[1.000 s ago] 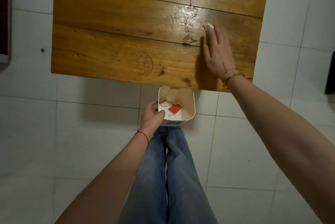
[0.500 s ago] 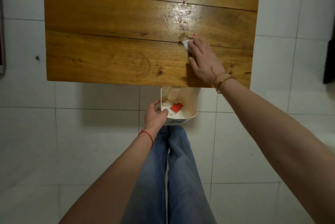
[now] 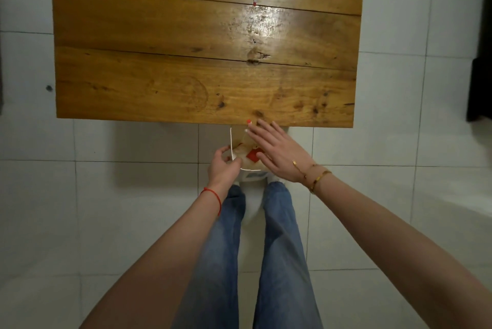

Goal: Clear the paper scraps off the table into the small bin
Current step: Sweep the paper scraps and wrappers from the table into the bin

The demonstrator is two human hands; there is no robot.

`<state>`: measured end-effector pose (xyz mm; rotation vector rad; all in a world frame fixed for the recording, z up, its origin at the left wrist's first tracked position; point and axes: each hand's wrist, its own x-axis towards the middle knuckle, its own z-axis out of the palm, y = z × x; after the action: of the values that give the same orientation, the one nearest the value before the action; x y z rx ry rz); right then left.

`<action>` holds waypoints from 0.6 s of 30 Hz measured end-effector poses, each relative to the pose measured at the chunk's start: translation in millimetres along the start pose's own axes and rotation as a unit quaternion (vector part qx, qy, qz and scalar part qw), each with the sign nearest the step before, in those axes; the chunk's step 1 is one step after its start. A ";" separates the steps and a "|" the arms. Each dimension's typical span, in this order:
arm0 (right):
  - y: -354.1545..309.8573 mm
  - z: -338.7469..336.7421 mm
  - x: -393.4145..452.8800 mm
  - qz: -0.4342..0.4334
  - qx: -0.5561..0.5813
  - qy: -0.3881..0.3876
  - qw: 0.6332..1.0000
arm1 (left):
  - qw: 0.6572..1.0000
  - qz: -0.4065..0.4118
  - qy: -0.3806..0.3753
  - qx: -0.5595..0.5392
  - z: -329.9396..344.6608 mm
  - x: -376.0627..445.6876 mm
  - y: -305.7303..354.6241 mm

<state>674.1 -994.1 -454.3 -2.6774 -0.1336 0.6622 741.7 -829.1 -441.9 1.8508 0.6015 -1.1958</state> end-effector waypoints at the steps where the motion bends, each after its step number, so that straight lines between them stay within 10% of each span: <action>1: 0.1 1.2 -3.4 -0.008 0.003 -0.002 1.000 | 1.000 -0.001 0.002 -0.006 2.5 -0.9 -1.2; 18: 95.4 -107.1 86.5 0.064 0.031 0.101 0.992 | 0.993 -0.041 0.041 -0.106 40.4 -11.9 -5.2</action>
<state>800.7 -1102.9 -440.4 -2.6906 0.1119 0.4201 712.4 -859.8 -441.2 1.7152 0.8248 -1.0670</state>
